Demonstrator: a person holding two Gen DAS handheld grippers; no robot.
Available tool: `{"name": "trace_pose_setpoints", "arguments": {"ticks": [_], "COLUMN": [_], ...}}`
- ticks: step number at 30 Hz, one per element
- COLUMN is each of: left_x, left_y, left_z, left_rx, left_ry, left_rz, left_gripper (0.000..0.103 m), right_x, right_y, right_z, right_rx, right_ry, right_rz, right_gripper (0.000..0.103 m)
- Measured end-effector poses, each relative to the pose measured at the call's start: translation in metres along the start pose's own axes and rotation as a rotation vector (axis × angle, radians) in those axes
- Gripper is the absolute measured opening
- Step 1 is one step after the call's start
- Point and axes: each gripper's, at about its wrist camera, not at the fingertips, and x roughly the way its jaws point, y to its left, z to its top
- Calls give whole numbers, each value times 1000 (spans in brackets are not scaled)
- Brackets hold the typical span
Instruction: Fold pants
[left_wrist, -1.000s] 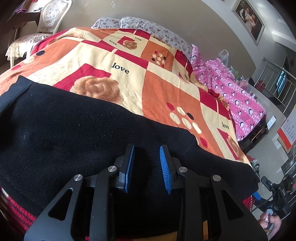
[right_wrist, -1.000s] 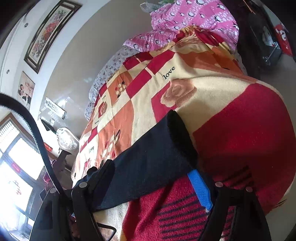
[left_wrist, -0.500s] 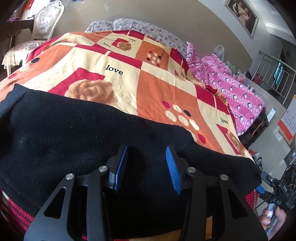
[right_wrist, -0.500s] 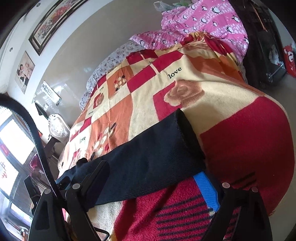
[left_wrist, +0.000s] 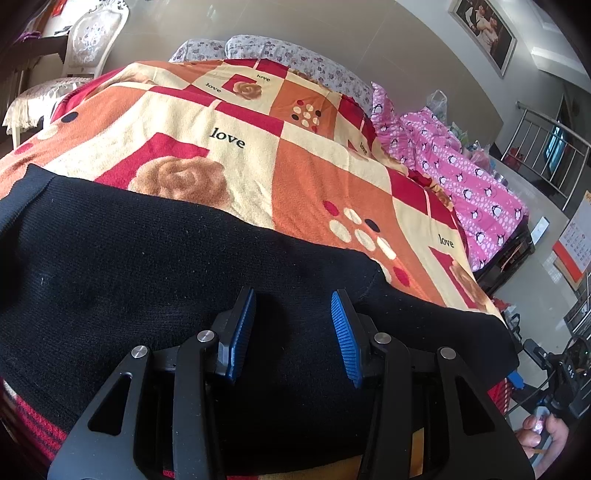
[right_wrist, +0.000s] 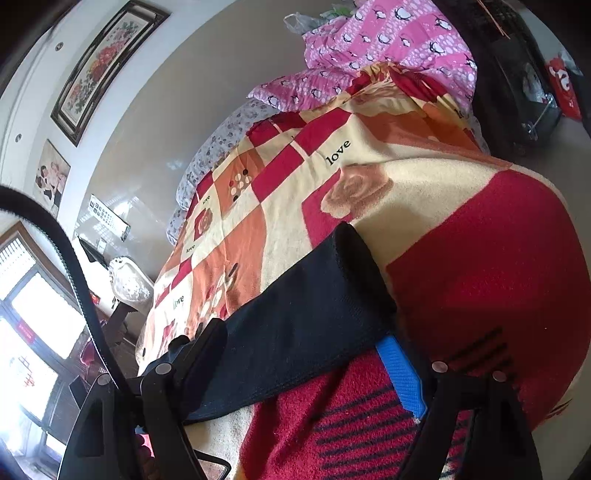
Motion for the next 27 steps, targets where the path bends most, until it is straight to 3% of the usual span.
{"name": "trace_pose_setpoints", "arguments": {"ticks": [4, 8, 10, 11, 14, 16, 18, 20, 21, 23, 25, 27], "left_x": [-1, 0, 1, 1, 2, 3, 2, 2, 3, 2, 3, 3], "left_y": [-2, -8, -9, -9, -10, -10, -9, -9, -9, -9, -9, -9], "left_z": [-2, -3, -4, -3, -4, -4, -3, -3, -3, -3, -3, -3], "left_rx": [1, 30, 35, 33, 32, 39, 39, 39, 37, 31, 28, 34], "left_ry": [-5, -11, -14, -15, -16, -15, -16, -15, -15, -15, -16, -16], "left_rz": [-1, 21, 31, 31, 19, 23, 25, 23, 20, 14, 12, 16], "left_gripper": [42, 44, 44, 44, 48, 49, 49, 49, 49, 49, 49, 49], "right_x": [-3, -8, -15, -23, -49, -48, -32, 3, 20, 49, 83, 95], "right_y": [-6, -2, 2, 4, 14, 32, 58, 85, 93, 97, 84, 80], "right_z": [2, -6, -6, -4, 14, 29, 37, 33, 28, 19, 15, 18], "right_rx": [37, -22, -72, -94, -188, -306, -438, -576, -621, -670, -645, -653], "right_ry": [19, 57, 79, 52, -147, -155, -44, 210, 308, 382, 512, 485], "right_rz": [33, 17, -75, -184, -440, -437, -311, -170, -156, -230, -270, -284], "right_gripper": [80, 80, 66, 66, 66, 66, 66, 66, 66, 66, 67, 68]}}
